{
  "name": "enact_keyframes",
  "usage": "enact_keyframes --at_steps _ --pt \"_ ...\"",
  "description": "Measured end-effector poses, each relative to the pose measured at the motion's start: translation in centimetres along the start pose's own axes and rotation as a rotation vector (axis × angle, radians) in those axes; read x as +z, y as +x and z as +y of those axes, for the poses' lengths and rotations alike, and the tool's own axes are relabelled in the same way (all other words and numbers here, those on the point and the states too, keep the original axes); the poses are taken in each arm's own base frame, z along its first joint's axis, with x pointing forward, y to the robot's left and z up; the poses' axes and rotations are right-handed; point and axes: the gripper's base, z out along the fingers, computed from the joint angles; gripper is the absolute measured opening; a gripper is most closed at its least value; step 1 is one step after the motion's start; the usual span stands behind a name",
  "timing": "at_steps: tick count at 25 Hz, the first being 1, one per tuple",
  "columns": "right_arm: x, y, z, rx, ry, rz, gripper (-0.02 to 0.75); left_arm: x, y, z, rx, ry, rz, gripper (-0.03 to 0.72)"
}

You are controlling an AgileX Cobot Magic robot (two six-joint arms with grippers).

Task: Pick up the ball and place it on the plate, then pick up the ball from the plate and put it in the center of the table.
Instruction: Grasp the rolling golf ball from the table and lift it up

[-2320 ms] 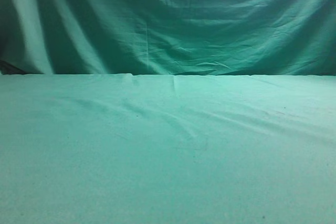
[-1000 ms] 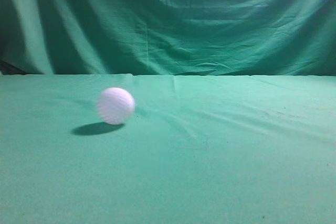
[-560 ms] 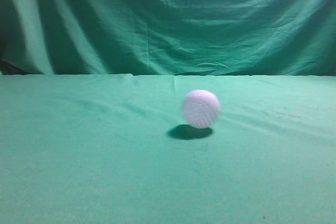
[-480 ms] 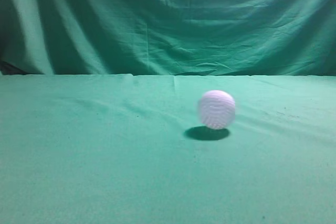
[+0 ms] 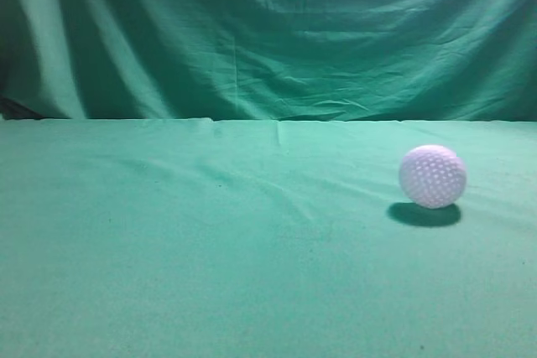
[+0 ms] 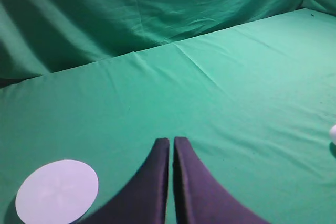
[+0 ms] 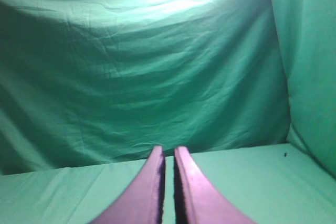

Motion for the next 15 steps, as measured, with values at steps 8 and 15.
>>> enact_keyframes --at_steps 8,15 --pt "2.4 -5.1 0.5 0.047 0.028 0.233 0.047 0.7 1.6 0.1 -0.004 -0.013 0.021 0.0" --pt "5.0 -6.1 1.2 -0.014 -0.02 0.477 0.047 0.7 1.5 0.1 0.0 -0.017 0.015 0.0"
